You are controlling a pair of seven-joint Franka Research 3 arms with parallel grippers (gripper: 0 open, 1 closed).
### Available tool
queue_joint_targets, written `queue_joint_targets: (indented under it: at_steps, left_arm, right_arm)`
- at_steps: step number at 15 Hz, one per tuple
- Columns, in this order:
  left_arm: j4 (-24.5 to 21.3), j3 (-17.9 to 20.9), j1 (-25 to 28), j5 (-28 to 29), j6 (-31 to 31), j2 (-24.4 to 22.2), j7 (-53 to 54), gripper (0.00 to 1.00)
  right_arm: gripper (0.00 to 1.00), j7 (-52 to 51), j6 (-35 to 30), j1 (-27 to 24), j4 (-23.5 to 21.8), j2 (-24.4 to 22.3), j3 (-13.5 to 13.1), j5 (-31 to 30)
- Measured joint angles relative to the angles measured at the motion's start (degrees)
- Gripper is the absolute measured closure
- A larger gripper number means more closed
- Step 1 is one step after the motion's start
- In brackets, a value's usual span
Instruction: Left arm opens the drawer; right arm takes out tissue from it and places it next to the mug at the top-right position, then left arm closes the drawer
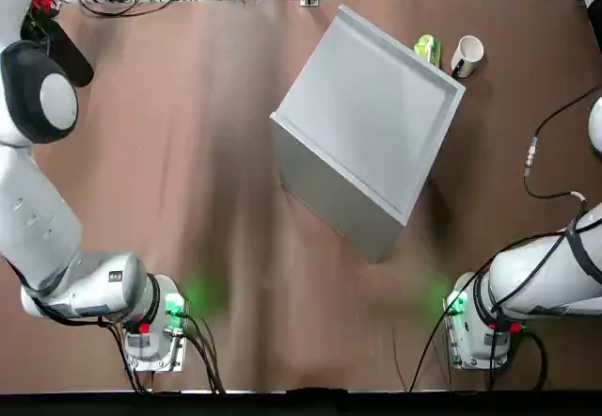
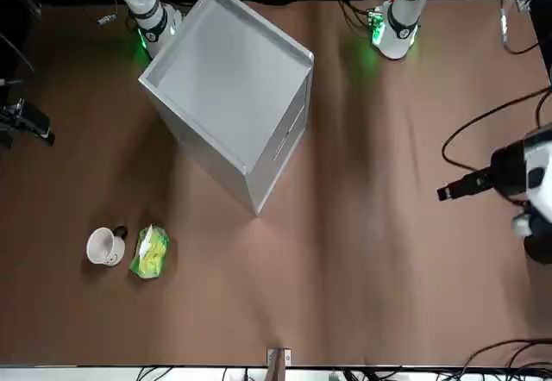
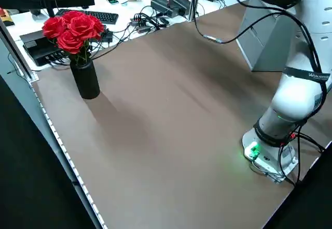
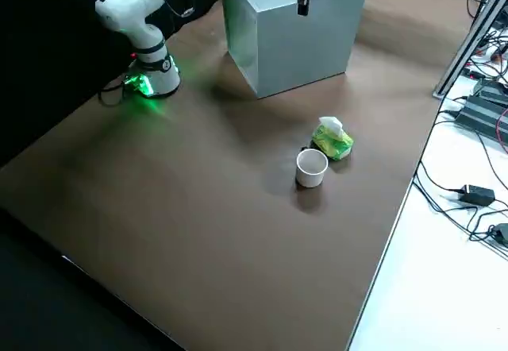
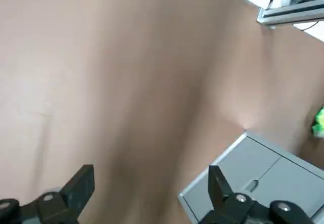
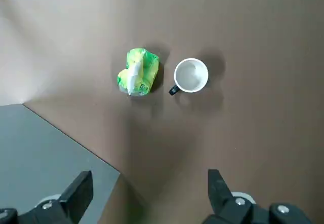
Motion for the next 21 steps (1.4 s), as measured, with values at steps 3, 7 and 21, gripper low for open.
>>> queue_joint_targets:
  at_steps: [3, 7, 21]
  left_arm:
    - [0.25, -0.19, -0.19, 3.88, 0.08, -4.34, 0.02, 0.01]
    - [0.2, -3.24, -0.19, 16.0, -0.24, -8.96, 0.12, 0.01]
    - [-16.53, -5.69, -0.44, 18.77, 3.64, -20.01, 7.78, 0.0]
  right_arm:
    - [0.0, 0.01, 0.03, -0.01, 0.0, 0.0, 0.0, 0.0]
    - [0.0, 0.01, 0.04, 0.07, 0.0, 0.0, 0.08, 0.0]
    - [0.0, 0.01, 0.24, 0.13, 0.0, 0.0, 0.13, 0.0]
